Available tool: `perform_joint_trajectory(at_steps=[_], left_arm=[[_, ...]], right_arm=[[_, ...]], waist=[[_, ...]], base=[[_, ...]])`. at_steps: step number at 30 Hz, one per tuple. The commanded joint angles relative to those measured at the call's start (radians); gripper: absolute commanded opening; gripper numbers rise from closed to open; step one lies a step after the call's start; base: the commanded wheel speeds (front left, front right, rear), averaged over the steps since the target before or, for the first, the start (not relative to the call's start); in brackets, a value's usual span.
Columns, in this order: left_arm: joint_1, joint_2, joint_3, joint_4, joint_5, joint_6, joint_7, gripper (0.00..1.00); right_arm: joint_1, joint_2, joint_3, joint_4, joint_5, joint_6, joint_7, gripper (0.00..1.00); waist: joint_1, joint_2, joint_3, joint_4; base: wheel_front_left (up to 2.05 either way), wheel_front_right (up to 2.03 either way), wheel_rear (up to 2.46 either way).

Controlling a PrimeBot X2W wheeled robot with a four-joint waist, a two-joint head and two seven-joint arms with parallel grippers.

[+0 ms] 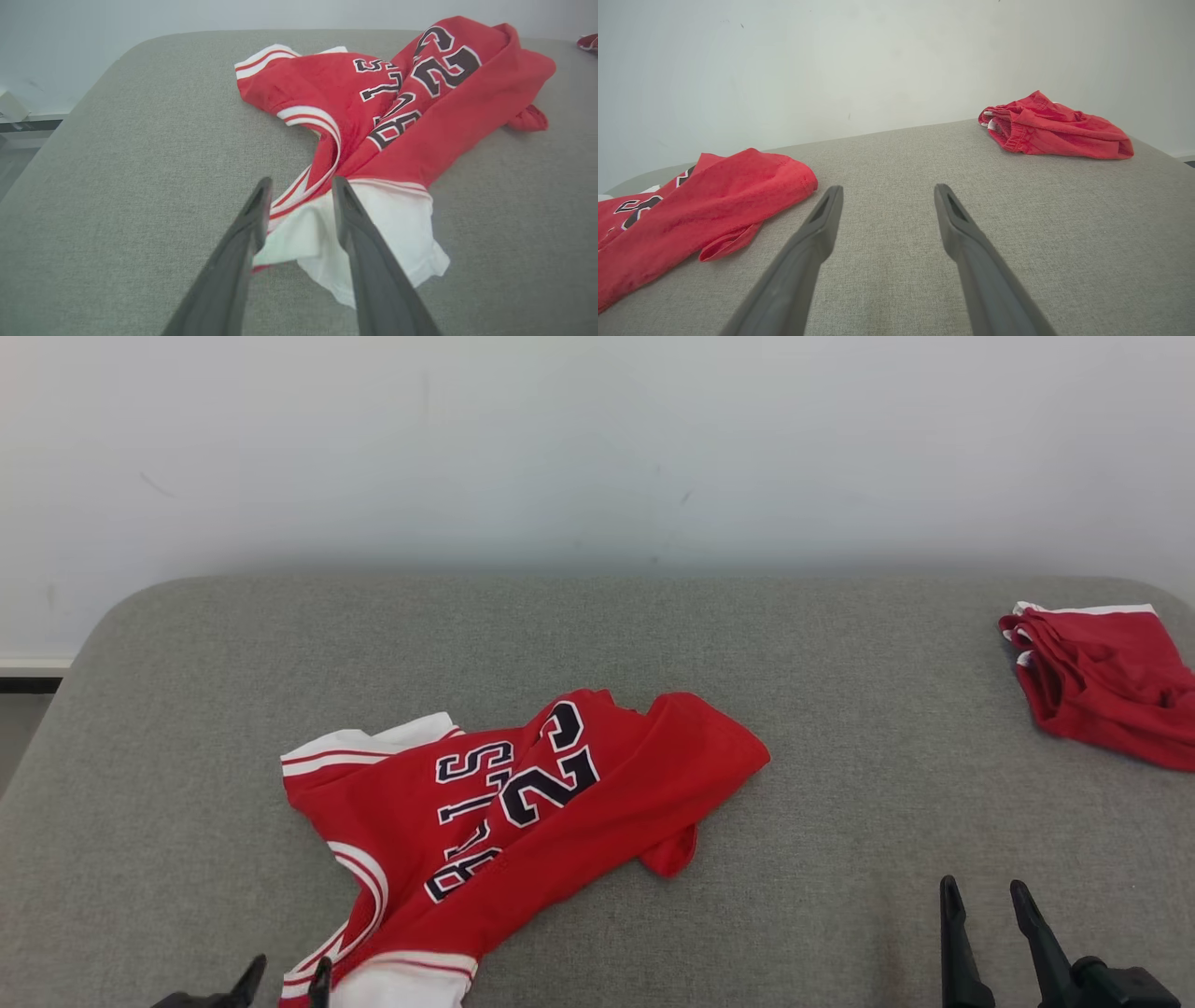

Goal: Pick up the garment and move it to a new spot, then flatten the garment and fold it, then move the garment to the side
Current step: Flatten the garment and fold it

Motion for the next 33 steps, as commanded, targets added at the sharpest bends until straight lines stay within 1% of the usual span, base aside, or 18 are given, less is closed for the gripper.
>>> perform_joint_trajectory(at_steps=[1,10,13,14,17,20,23,29,33], left_arm=[[-0.004,-0.009,0.005,-0.006,-0.002,0.003,-0.020,1.00],[-0.063,-0.077,0.042,0.007,0.026,0.012,-0.224,1.00],[-0.076,-0.106,0.063,0.012,0.026,0.018,-0.260,1.00],[-0.076,-0.106,0.063,0.012,0.026,0.018,-0.260,1.00],[-0.083,-0.131,0.095,0.015,0.032,0.014,-0.278,1.00],[-0.070,-0.156,0.123,0.032,0.037,0.003,-0.283,1.00],[-0.057,-0.178,0.159,0.041,0.053,-0.025,-0.283,1.00],[-0.031,-0.225,0.227,0.061,0.104,-0.065,-0.283,1.00],[-0.031,-0.248,0.255,0.071,0.133,-0.094,-0.283,1.00]], right_arm=[[0.010,0.000,-0.005,-0.006,-0.007,-0.003,0.002,1.00],[0.015,0.000,-0.009,-0.020,-0.011,-0.003,0.010,1.00],[0.014,0.000,-0.009,-0.023,-0.013,-0.003,0.013,1.00],[0.014,0.000,-0.009,-0.023,-0.013,-0.003,0.013,1.00],[0.013,0.000,-0.007,-0.026,-0.015,-0.003,0.014,1.00],[0.015,0.000,-0.004,-0.027,-0.014,-0.003,0.015,1.00],[0.017,0.000,-0.001,-0.025,-0.012,-0.003,0.015,1.00],[0.017,0.000,0.005,-0.014,-0.008,-0.003,0.014,1.00],[-0.007,-0.011,0.037,-0.008,-0.010,-0.003,0.021,1.00]], waist=[[0.0000,0.0000,-0.002,-0.002],[0.0000,0.0000,-0.018,-0.014],[0.0000,0.0000,-0.024,-0.020],[0.0000,0.0000,-0.024,-0.020],[0.0000,0.0000,-0.027,-0.028],[0.0000,0.0000,-0.028,-0.035],[0.0000,0.0000,-0.026,-0.040],[0.0000,0.0000,-0.022,-0.040],[0.0000,0.0000,-0.019,-0.031]], base=[[0.00,0.00,0.00],[0.00,0.00,0.00],[0.00,0.00,0.00],[0.00,0.00,0.00],[0.00,0.00,0.00],[0.00,0.00,0.00],[0.00,0.00,0.00],[0.00,0.00,0.00],[0.00,0.00,0.00]])
